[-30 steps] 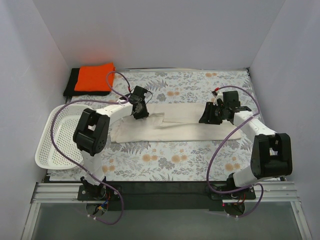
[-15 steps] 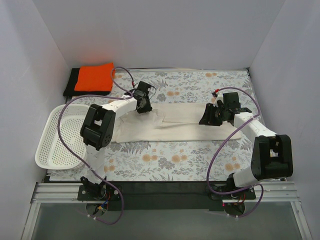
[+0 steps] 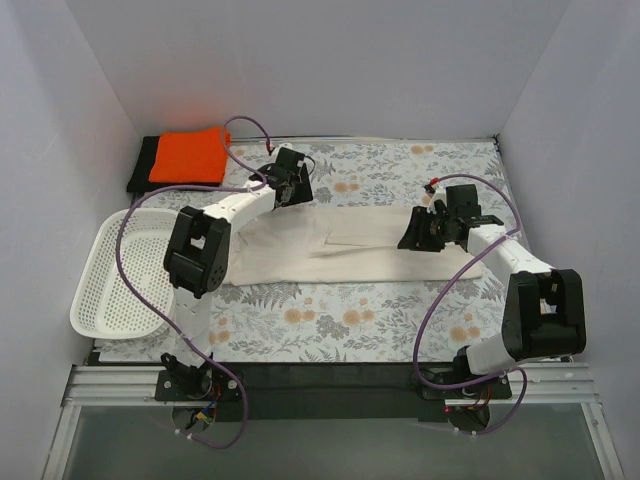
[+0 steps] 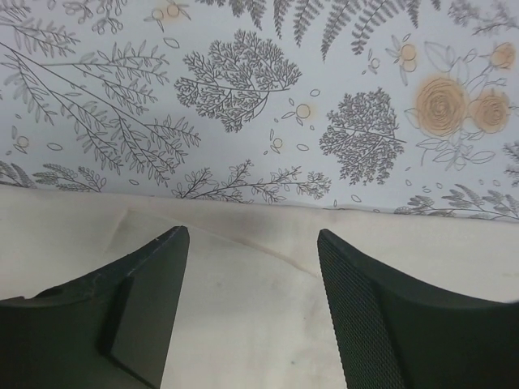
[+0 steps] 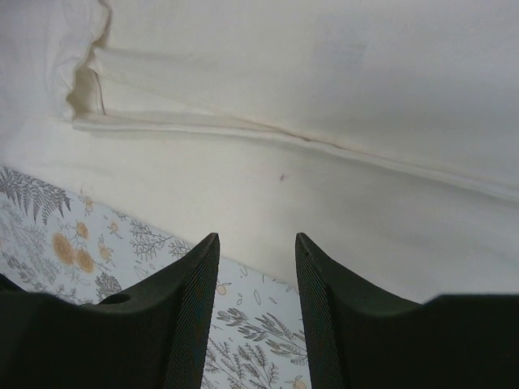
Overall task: Fold and stack the t-shirts
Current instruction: Fold the tshirt
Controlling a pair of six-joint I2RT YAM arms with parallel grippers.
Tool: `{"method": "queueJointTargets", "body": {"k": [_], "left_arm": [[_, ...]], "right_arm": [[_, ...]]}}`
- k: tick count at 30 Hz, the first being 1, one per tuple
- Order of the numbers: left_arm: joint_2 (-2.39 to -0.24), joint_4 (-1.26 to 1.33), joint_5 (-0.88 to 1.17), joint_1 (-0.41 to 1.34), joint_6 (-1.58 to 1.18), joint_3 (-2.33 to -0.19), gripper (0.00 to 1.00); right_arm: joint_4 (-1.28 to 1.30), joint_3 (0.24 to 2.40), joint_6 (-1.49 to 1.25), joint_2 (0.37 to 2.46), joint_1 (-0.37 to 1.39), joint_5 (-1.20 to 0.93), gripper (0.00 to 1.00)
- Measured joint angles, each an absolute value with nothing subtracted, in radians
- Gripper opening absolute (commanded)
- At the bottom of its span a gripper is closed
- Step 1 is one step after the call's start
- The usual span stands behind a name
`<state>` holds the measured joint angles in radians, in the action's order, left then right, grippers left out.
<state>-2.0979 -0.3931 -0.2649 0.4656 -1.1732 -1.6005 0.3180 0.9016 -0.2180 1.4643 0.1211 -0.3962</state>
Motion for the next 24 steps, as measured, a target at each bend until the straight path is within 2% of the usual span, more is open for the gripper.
{"method": "queueJointTargets", "body": {"k": [6, 8, 13, 24], "left_arm": [[-1.959, -0.391, -0.278, 0.462, -1.166, -1.548, 0.62], [-1.881, -0.389, -0.281, 0.461, -1.172, -1.494, 0.59], [-1.718, -0.403, -0.290, 0.453, -1.203, -1.298, 0.52], [-1.515, -0.520, -0.282, 0.330, -1.304, -0.850, 0.38]], "right_arm": [[0.318, 0.915, -0.223, 1.467, 0.131, -0.397, 0.42], [0.318, 0.922, -0.229, 1.474, 0.140, -0.397, 0.42], [0.317, 0.928, -0.244, 1.504, 0.159, -0.397, 0.42], [0.313, 0.893, -0.271, 1.559, 0.157, -0.309, 0.41]]}}
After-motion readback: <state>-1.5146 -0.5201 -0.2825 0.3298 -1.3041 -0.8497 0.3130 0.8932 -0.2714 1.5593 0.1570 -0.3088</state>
